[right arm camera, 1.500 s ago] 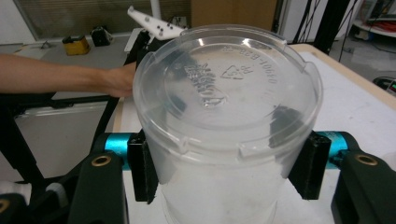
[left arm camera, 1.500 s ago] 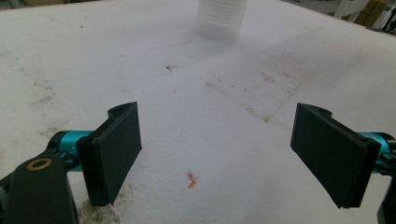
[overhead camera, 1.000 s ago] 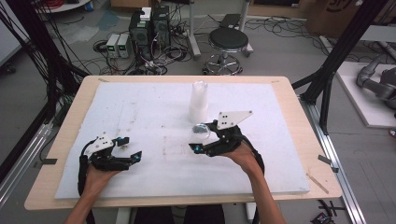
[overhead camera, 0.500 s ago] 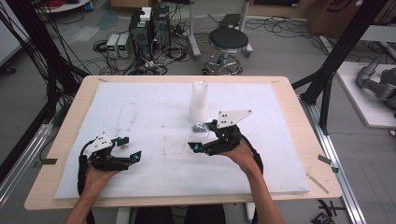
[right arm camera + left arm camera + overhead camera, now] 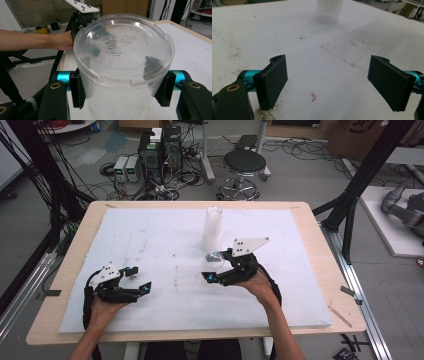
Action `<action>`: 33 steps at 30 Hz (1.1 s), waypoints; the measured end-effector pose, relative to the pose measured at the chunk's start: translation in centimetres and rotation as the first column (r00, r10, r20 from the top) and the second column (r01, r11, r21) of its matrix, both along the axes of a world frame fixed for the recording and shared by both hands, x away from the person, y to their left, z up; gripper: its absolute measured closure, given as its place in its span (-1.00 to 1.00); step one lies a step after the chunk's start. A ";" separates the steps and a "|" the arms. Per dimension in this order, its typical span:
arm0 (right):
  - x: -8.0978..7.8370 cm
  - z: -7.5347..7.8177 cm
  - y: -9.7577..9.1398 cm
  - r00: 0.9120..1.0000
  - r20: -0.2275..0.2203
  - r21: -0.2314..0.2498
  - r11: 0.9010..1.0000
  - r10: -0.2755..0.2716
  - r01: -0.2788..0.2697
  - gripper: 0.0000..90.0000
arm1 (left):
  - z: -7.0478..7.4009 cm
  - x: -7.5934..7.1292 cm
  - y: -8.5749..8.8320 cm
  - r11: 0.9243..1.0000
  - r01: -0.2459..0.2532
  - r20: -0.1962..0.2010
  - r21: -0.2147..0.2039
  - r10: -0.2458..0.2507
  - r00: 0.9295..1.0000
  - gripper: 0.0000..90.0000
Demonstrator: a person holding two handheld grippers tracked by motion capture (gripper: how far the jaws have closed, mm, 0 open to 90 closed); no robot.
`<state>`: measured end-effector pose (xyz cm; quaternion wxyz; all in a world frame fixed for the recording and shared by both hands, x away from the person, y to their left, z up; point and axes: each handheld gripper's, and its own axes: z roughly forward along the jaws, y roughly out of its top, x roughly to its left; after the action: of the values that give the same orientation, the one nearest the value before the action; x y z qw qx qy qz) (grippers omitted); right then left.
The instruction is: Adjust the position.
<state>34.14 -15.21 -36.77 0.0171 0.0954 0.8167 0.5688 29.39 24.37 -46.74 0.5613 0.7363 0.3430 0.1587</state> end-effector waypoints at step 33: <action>-0.3 0.4 0.2 0.995 -0.008 0.177 0.979 0.100 -0.097 -0.11 | 4.9 0.7 -6.1 0.873 0.469 0.145 -0.133 -0.451 0.880 -0.66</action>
<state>33.83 -14.97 -36.42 -0.0266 0.0607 0.7669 0.6383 30.06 18.23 -41.80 0.6594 0.7383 0.1382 0.0318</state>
